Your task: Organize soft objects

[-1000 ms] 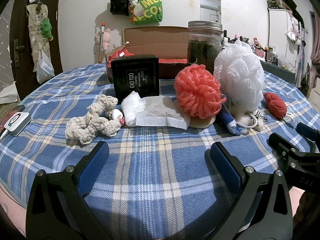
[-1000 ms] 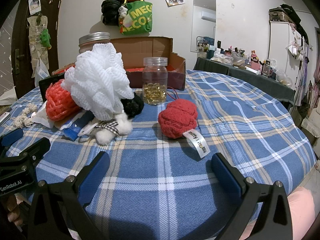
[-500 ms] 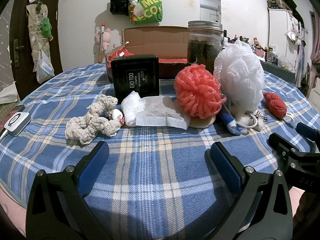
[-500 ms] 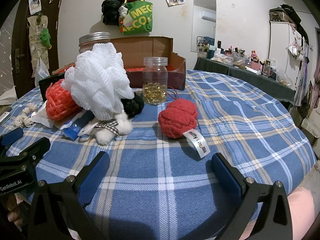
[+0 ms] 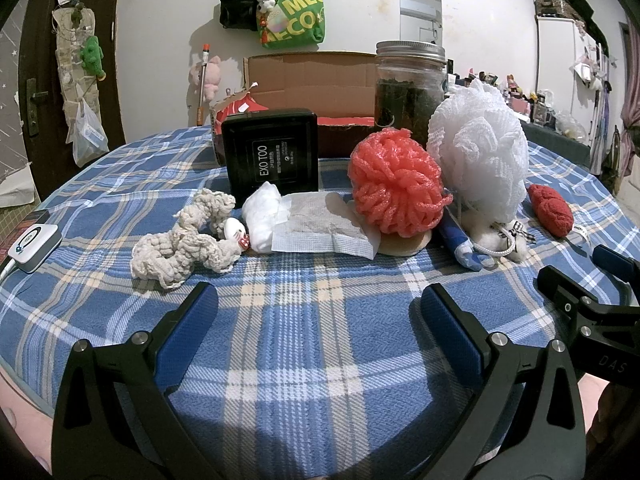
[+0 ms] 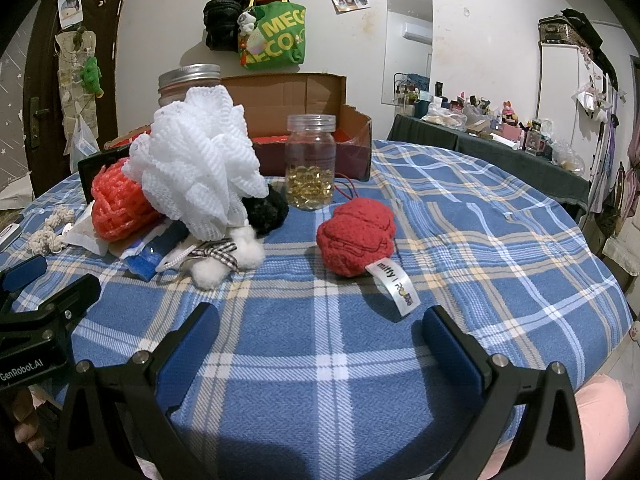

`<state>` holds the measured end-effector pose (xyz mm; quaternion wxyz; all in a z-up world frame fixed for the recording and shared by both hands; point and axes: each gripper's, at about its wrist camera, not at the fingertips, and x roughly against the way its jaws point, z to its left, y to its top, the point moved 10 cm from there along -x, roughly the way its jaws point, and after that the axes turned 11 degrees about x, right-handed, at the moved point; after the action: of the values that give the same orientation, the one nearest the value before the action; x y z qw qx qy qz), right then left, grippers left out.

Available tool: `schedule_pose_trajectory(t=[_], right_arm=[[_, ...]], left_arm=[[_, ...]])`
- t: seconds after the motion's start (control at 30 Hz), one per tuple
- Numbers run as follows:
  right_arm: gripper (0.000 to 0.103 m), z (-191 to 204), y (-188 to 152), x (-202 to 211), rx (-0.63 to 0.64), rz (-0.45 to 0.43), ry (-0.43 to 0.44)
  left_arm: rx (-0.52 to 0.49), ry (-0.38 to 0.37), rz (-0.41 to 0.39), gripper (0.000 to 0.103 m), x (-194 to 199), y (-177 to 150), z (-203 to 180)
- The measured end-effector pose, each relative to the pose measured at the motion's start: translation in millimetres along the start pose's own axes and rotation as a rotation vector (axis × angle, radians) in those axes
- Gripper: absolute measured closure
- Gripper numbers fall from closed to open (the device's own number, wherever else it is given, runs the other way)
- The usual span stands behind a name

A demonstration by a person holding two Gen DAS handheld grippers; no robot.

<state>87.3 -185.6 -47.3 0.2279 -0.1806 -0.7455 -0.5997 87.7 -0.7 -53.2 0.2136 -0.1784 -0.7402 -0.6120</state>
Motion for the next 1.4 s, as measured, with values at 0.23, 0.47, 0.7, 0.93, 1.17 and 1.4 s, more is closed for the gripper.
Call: schedule_pose_trajectory(t=[0.23, 0.47, 0.7, 0.93, 1.17, 1.4], right_arm=[[0.0, 0.0, 0.0, -0.1, 0.0, 0.0, 0.0], [0.0, 0.1, -0.1, -0.1, 0.0, 0.0, 0.0], [0.0, 1.6, -0.8, -1.7, -0.002, 0.0, 0.003], [0.0, 1.1, 0.7, -0.2, -0.005, 0.007, 0.037], [0.0, -4.6, 27.4, 12.8, -0.021, -0.07, 0.077], [0.0, 2.0, 61.2, 14.5, -0.027, -0.126, 0.23]], left_arm=[[0.0, 0.0, 0.0, 0.0, 0.1, 0.0, 0.1], [0.0, 0.0, 0.001, 0.0, 0.1, 0.0, 0.2], [0.0, 0.0, 0.002, 0.0, 0.0, -0.1, 0.2], [0.007, -0.019, 0.016, 0.0, 0.3, 2.4, 0.0], [0.006, -0.04, -0.015, 0.0, 5.6, 22.2, 2.5], [-0.033, -0.104, -0.031, 0.0, 13.3, 47.5, -10.0]])
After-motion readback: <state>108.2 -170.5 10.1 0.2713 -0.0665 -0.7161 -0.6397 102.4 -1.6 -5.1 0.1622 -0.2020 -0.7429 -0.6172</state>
